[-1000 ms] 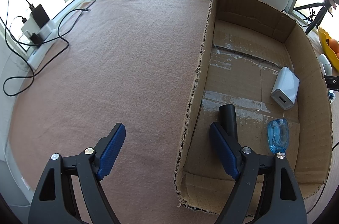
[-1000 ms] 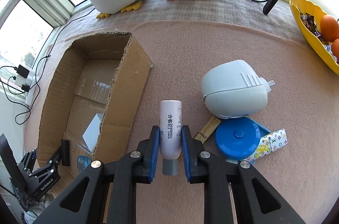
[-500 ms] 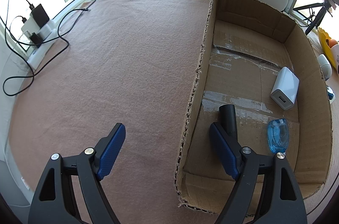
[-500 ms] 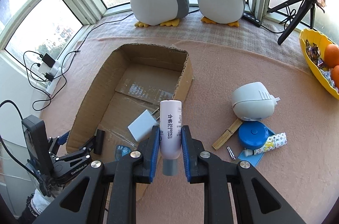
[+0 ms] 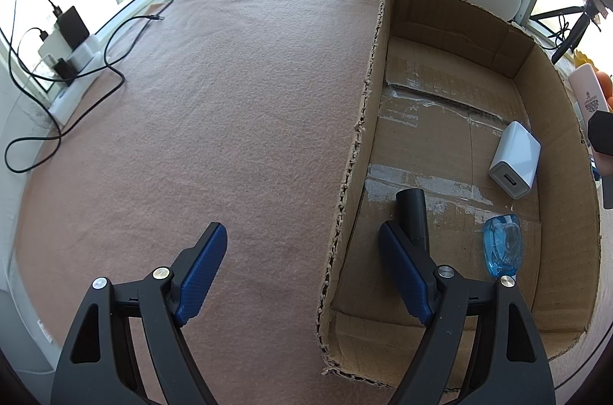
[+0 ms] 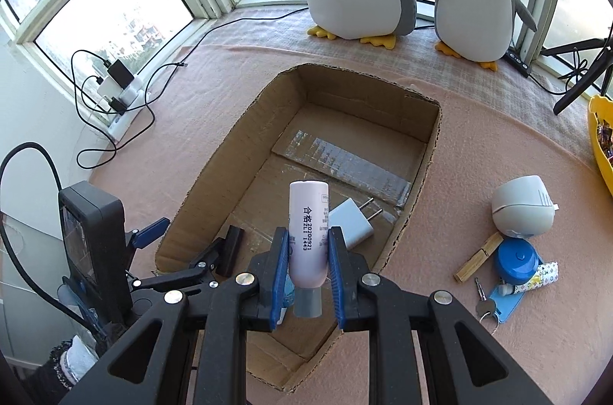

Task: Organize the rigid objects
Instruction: 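Carry the white lotion tube into the box and release it, then move the right tool to the keys and grasp the key ring, then carry the keys into the box and open the right tool, then move the right tool to the white plug-in device and grasp it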

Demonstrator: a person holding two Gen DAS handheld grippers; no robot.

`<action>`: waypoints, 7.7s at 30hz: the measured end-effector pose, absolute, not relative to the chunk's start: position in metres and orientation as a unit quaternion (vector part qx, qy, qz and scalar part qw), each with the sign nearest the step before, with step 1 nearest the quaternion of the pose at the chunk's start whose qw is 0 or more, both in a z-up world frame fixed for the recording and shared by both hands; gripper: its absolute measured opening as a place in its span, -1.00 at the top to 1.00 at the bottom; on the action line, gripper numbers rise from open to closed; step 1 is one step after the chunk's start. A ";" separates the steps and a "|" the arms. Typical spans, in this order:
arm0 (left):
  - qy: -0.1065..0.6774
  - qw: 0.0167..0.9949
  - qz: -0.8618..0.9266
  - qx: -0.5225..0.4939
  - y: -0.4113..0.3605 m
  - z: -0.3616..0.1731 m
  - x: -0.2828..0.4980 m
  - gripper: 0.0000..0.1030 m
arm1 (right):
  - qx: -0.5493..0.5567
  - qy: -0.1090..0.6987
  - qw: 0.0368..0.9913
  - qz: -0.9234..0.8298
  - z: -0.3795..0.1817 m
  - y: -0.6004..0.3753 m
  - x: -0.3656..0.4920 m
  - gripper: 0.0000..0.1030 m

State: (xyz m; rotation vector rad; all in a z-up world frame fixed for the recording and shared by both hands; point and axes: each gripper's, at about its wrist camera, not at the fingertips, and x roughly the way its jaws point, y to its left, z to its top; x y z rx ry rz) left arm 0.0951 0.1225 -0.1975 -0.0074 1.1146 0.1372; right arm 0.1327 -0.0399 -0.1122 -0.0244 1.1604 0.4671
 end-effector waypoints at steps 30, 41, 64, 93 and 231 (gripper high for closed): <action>0.528 0.847 0.064 -0.004 0.123 -0.197 0.095 -0.61 | -0.026 0.557 0.798 0.229 -0.136 -0.012 0.138 0.37; 0.528 0.847 0.064 -0.003 0.123 -0.197 0.095 -0.61 | -0.004 0.538 0.808 0.240 -0.114 -0.049 0.114 0.37; 0.534 0.842 0.071 0.003 0.122 -0.196 0.098 -0.61 | -0.100 0.554 0.801 0.204 -0.149 -0.180 0.084 0.37; 0.536 0.841 0.072 -0.006 0.126 -0.196 0.098 -0.61 | -0.126 0.573 0.784 0.202 -0.175 -0.173 0.101 0.38; 0.530 0.845 0.072 -0.011 0.128 -0.195 0.097 -0.61 | 0.004 0.475 0.868 0.141 -0.087 -0.184 0.188 -0.01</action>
